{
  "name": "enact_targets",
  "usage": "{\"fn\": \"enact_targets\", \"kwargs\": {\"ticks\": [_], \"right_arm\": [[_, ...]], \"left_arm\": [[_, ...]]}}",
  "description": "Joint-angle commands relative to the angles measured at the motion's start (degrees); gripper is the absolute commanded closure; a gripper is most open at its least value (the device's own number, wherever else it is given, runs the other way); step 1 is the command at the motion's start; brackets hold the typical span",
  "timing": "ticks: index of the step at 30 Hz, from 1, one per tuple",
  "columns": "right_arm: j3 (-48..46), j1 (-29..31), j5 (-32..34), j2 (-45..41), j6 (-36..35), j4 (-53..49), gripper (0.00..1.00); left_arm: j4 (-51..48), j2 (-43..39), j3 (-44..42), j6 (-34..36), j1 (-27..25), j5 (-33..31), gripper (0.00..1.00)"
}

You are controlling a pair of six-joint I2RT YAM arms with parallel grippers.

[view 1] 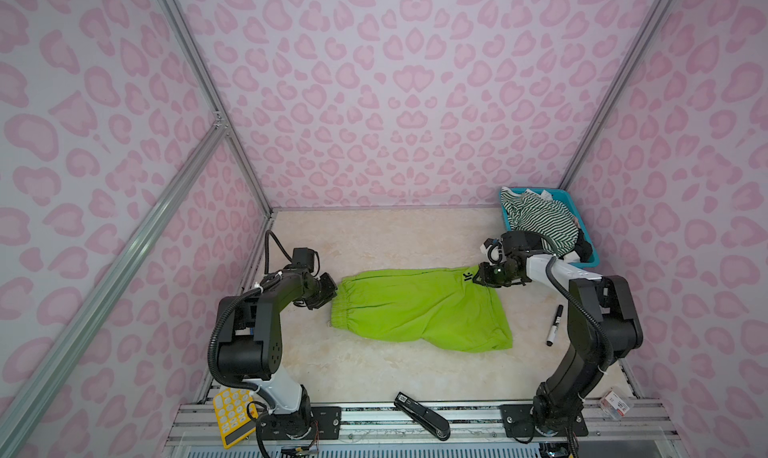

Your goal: Fold and stack the mixed laundry pile

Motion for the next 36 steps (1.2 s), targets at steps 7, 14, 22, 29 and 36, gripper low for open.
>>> {"fn": "enact_targets", "kwargs": {"ticks": [7,14,22,29,36], "right_arm": [[1.91,0.06,-3.09,0.53,-2.06,-4.46,0.61],[2.27,0.34,-4.38,1.48,-1.78,-4.42,0.58],[2.44,1.12,-1.46,-3.68,-2.21,-7.56,0.54],[4.13,1.65,-1.25,-1.78,-2.69,-8.77,0.54],[4.01,1.66,-0.87,3.48,-2.19,-5.02,0.59]], "left_arm": [[-2.25,-2.33,1.69,2.08,0.18,0.82,0.83],[-1.2,-1.94,0.86,1.62,0.15,1.28,0.83],[-1.54,-1.49,1.88,1.38,0.14,1.05,0.84],[-1.48,-1.24,1.88,1.38,0.16,1.31,0.84],[-0.85,-0.71,1.56,1.11,0.14,1.57,0.87]]}}
